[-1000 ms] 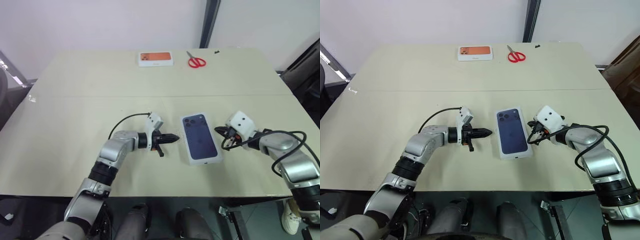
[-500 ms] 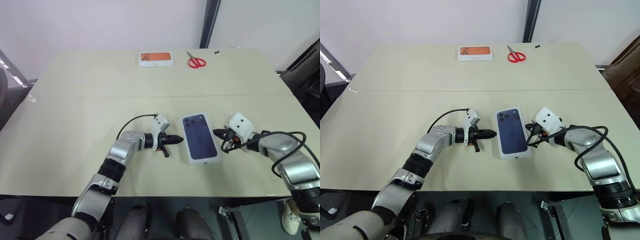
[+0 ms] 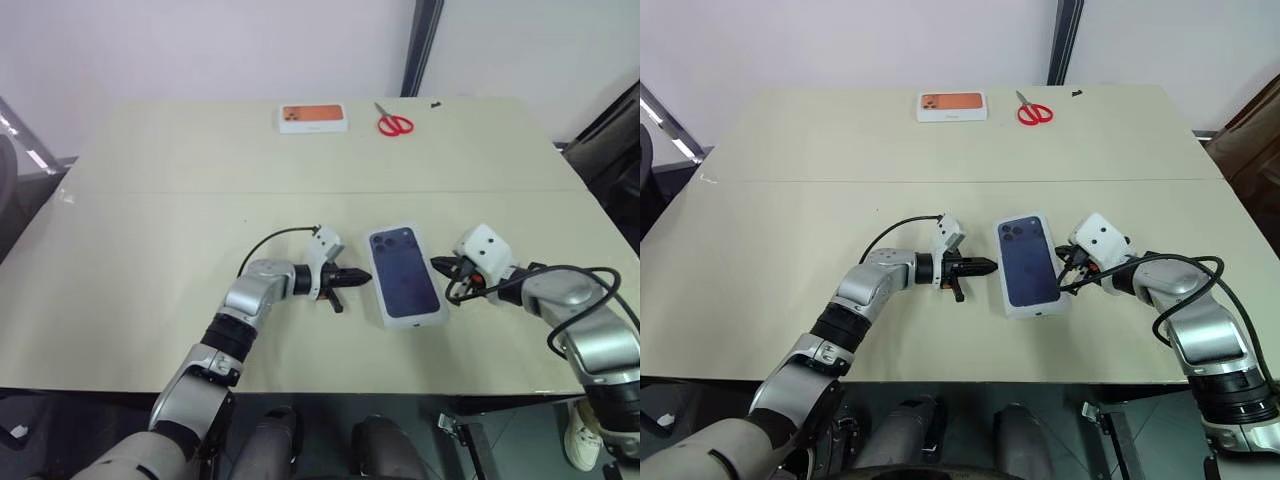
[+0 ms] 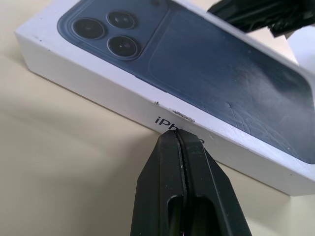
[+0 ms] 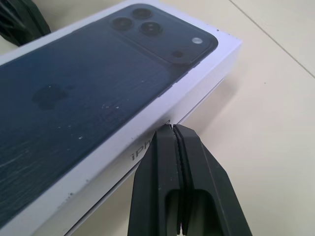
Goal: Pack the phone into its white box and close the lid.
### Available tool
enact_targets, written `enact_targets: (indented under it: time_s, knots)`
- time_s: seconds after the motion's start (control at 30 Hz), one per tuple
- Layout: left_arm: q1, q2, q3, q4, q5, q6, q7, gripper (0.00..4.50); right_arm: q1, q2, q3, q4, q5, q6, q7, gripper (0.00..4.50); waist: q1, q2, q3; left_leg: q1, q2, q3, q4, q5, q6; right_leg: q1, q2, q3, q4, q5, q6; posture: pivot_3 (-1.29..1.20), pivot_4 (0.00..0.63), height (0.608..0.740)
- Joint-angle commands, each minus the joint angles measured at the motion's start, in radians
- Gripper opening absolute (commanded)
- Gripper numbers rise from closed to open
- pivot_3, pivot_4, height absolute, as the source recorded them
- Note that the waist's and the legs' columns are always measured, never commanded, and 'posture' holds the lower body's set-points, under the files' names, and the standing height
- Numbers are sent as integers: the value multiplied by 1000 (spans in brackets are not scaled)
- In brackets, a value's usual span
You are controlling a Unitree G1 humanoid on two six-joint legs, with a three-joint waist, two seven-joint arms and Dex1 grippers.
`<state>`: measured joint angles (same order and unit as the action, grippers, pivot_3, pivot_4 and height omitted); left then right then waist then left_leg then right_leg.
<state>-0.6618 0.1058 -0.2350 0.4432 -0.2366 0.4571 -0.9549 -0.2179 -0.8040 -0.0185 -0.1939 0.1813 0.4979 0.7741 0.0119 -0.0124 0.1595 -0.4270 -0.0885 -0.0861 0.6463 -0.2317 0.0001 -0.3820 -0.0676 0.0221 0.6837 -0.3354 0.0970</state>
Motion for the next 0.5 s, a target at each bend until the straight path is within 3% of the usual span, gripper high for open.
enact_targets:
  time_s: [0.03,0.5]
  knots:
    - [-19,-19,19,-66,-32,-5,-8,0,-3,-1,-15,-41,9,-14,9,39,0,0,0,0,0,0,0,0,0,0,0,0,0,0,0,0,150,734]
    - [0,-34,-6,-71,-7,-6,2,0,29,-8,-24,-29,-26,-46,1,39,1,0,0,0,0,0,0,0,0,0,0,0,0,0,0,0,150,734]
